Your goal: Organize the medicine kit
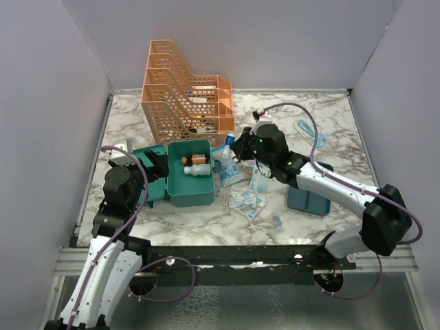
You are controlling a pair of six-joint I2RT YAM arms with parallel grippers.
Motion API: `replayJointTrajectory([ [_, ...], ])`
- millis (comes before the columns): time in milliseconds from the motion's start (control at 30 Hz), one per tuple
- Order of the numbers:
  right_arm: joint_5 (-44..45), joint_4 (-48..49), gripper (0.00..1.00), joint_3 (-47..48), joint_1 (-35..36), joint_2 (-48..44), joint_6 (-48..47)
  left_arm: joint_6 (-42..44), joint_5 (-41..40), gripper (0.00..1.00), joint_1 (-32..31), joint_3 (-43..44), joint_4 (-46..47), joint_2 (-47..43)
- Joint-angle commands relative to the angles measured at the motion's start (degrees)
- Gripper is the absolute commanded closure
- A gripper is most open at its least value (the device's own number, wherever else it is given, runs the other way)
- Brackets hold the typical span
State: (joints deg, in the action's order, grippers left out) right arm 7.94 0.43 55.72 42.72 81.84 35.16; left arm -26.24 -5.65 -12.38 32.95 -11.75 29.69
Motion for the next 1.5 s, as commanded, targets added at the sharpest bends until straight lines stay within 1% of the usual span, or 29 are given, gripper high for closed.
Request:
replayJointTrajectory([
  [0, -8.4, 3.6, 0.99, 6.5, 0.1, 1.1, -5.4, 0.8, -3.5, 0.04, 0.1, 1.0, -3.6, -3.8],
  [100, -13.7, 5.7, 0.99, 9.8, 0.9, 4.1, -5.9, 0.9, -5.3, 0.04, 0.0, -0.2, -5.1, -6.4],
  [167, -14.9, 5.8, 0.99, 12.4, 2.5, 6.7, -6.1, 1.1, -6.2, 0.04, 0.0, -0.6, -6.2, -8.0],
  [367, -14.7, 7.9, 0.99, 16.8, 8.0, 15.4, -5.5, 1.2, -7.3, 0.04, 0.0, -1.2, -7.7, -10.7],
  [600, -11.5, 5.5, 0.99, 22.8, 11.4, 23.2, -5.4, 1.2, -8.9, 0.04, 0.0, -1.3, -8.2, -11.1],
  [800, -7.0, 1.4, 0.99, 27.5, 12.7, 29.2, -2.2, 1.4, -9.3, 0.04, 0.0, -1.4, -7.8, -10.2],
  [1000, -3.5, -4.8, 0.99, 34.3, 13.2, 35.8, -0.9, 1.6, -9.3, 0.04, 0.0, -1.4, -7.7, -10.3],
  [1233, -0.4, -14.7, 0.99, 46.1, 14.2, 44.7, -0.8, 1.7, -9.2, 0.04, 0.0, -1.4, -7.6, -11.5],
  [1367, 4.7, -20.7, 0.99, 52.9, 15.5, 49.3, -1.4, 1.8, -9.0, 0.04, -0.1, -1.4, -7.6, -11.9],
  [1467, 8.1, -23.0, 0.99, 55.9, 16.0, 51.6, -1.3, 1.7, -8.9, 0.04, -0.1, -1.5, -7.7, -12.0],
])
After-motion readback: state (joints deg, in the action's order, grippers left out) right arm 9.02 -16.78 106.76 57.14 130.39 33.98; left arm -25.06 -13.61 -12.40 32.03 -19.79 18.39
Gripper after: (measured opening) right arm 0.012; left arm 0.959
